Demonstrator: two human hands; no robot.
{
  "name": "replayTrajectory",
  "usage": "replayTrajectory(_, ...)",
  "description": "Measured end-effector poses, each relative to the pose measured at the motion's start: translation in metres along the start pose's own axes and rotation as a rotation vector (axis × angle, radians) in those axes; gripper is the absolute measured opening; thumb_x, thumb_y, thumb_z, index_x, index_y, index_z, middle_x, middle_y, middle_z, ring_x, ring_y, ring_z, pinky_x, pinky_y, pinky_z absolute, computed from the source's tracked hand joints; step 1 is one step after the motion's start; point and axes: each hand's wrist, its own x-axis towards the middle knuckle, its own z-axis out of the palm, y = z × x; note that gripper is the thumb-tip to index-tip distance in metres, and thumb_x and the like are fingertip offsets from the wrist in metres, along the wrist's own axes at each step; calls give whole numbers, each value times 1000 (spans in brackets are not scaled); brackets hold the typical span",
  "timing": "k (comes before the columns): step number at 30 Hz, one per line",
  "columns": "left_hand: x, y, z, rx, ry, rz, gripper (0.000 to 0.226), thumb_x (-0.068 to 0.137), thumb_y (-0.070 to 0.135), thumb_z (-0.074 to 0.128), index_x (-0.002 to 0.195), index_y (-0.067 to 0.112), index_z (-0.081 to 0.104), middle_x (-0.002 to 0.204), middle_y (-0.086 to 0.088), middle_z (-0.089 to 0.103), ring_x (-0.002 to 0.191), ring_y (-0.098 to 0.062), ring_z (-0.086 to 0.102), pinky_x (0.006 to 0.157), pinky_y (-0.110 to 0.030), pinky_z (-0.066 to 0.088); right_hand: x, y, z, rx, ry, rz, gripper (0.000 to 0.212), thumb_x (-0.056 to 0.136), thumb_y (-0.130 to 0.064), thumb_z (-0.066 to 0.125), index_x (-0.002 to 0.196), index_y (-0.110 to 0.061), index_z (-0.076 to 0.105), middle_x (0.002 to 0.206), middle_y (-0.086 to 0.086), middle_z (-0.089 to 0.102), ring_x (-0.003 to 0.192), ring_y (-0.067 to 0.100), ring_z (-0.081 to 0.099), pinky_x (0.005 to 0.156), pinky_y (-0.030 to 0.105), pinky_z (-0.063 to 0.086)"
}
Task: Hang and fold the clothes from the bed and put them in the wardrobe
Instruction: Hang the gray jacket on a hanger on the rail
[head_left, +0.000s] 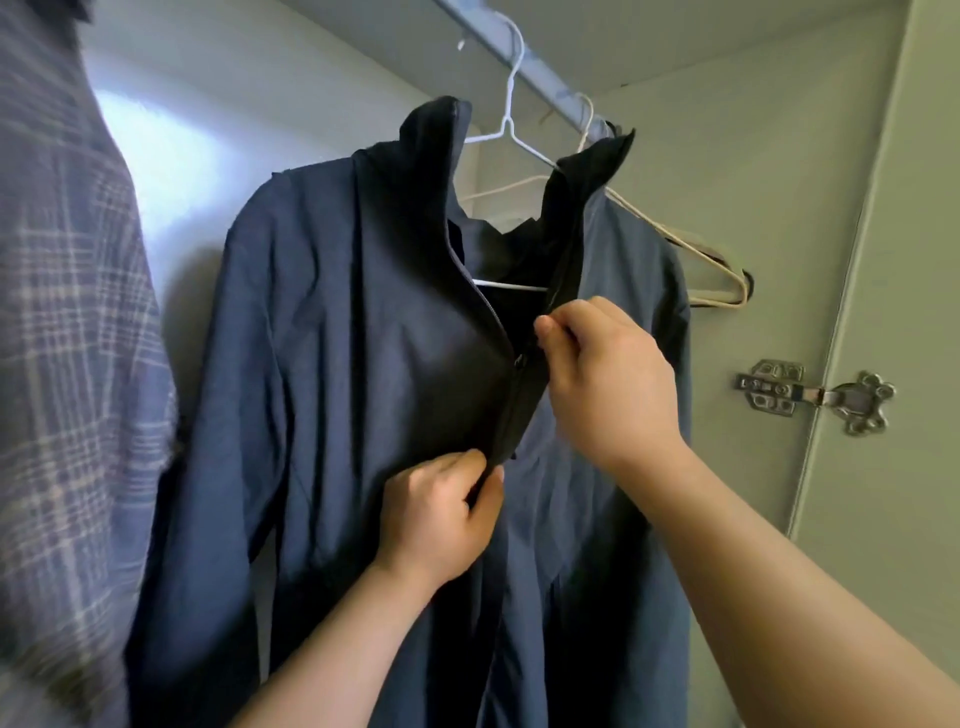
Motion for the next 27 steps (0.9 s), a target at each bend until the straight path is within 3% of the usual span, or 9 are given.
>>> replayTrajectory(6,24,7,-14,99,-56,-107,40,86,50,53,64,19,40,57,-4,56,54,-36,59,43,-37,45,0,-4,9,65,2,-99,26,106,-36,49,96,-17,64,88,-3,56,79,21,55,64,40,49)
replayTrajectory(11,67,23,-19,133,96,-116,44,90,66,45,70,28,37,58,3,56,51,-30,58,46,-29,35,5,-2,9,146,-22,-71,25,105,-34,49,93,-17,63,88,-2,57,82,23,57,71,44,51)
replayTrajectory(16,87,25,-23,236,88,-73,32,93,47,48,72,25,41,60,-1,61,51,-35,59,50,-28,27,-2,-6,12,170,-54,-54,26,106,-34,48,92,-16,62,89,-3,57,80,19,55,70,42,50)
replayTrajectory(20,90,28,-28,139,25,-65,35,93,37,56,68,27,34,58,-3,59,53,-37,57,46,-31,37,13,-10,7,163,-28,1,28,106,-35,46,94,-17,64,91,-5,57,83,17,56,72,42,50)
replayTrajectory(27,97,26,-35,108,24,-55,41,96,29,60,61,24,38,52,9,40,43,-22,45,45,-28,35,65,-16,-12,69,38,-28,30,105,-39,45,93,-20,65,94,-4,59,89,21,57,71,38,46)
